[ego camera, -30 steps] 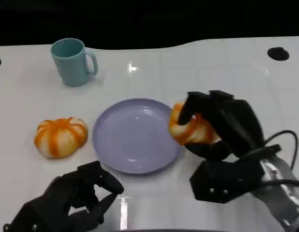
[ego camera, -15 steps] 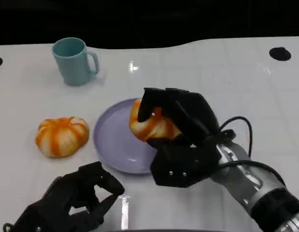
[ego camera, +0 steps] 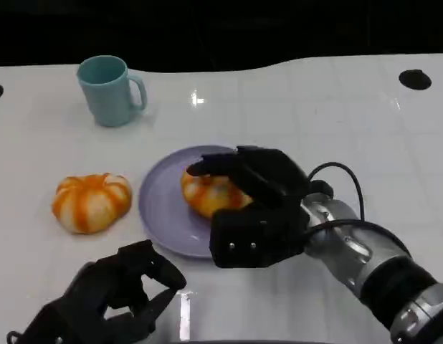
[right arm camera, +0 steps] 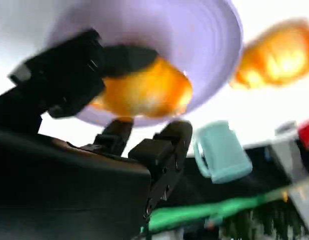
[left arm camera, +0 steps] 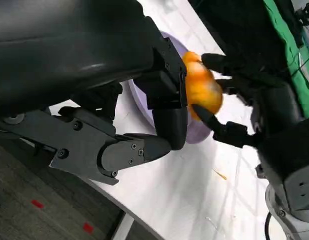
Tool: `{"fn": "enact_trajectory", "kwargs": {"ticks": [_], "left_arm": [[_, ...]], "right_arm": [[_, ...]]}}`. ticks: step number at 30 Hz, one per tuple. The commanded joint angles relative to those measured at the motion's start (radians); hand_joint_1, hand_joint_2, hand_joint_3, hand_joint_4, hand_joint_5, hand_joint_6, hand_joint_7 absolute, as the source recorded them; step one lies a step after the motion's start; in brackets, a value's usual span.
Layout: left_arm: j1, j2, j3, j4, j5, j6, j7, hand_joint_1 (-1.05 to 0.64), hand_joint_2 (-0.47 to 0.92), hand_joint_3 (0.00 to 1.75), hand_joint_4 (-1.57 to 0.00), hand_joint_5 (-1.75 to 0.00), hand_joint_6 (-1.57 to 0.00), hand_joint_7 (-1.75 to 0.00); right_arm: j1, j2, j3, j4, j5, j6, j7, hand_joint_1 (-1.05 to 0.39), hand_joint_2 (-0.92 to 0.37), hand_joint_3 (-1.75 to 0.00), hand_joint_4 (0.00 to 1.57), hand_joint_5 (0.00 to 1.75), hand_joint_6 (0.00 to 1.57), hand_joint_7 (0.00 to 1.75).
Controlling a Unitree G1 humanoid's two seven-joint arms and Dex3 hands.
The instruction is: Grasp the bread from the table and place it into the plate.
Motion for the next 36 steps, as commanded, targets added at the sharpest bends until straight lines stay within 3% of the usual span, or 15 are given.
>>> {"fn": "enact_trajectory", "kwargs": {"ticks": [1, 9, 14, 26, 29, 34, 36], "left_arm": [[-0.001, 0.002, 0.003, 0.006, 0.009, -0.014, 0.015, -0.31, 0.85, 0.59, -0.74, -1.75, -0.63, -1.3], [-0.003, -0.003, 0.0, 0.0, 0.014, -0.003, 0.014, -0.31, 0.85, 0.59, -0.74, -1.75, -0.62, -1.3], [-0.007, -0.004, 0.0, 0.004, 0.012, -0.005, 0.012, -0.31, 0.85, 0.59, -0.73, -1.75, -0.62, -1.3], [-0.007, -0.003, -0.003, -0.003, 0.025, -0.002, 0.013, -0.33, 0.85, 0.6, -0.75, -1.75, -0.61, -1.32], [-0.007, -0.007, -0.001, -0.005, 0.022, 0.004, 0.012, -0.31, 0.85, 0.6, -0.74, -1.75, -0.61, -1.33], [-0.009, -0.005, 0.0, 0.003, 0.026, -0.007, 0.01, -0.31, 0.85, 0.6, -0.74, -1.75, -0.61, -1.33], [-0.007, -0.005, 0.002, 0.002, 0.023, -0.008, 0.008, -0.32, 0.85, 0.61, -0.75, -1.75, -0.61, -1.33]], "right_arm": [[0.001, -0.037, 0.0, -0.051, 0.013, 0.001, 0.049, -0.58, -0.92, -0.22, 0.0, 0.44, 0.32, 0.0], [0.097, -0.12, -0.033, -0.223, 0.082, -0.052, 0.127, -0.57, -0.92, -0.22, 0.07, 0.52, 0.37, 0.03], [0.196, -0.196, -0.066, -0.401, 0.109, -0.053, 0.178, -0.54, -0.92, -0.22, 0.12, 0.57, 0.4, 0.04], [0.415, -0.335, -0.153, -0.688, 0.177, -0.126, 0.209, -0.45, -0.92, -0.1, 0.26, 0.65, 0.51, 0.08], [0.471, -0.347, -0.185, -0.731, 0.222, -0.16, 0.21, -0.41, -0.92, -0.06, 0.37, 0.68, 0.58, 0.1], [0.565, -0.342, -0.247, -0.809, 0.289, -0.166, 0.2, -0.22, -0.88, -0.03, 0.79, 0.9, 0.89, 0.26], [0.588, -0.348, -0.263, -0.829, 0.295, -0.179, 0.198, -0.18, -0.88, -0.03, 0.87, 0.97, 0.97, 0.32]]}}
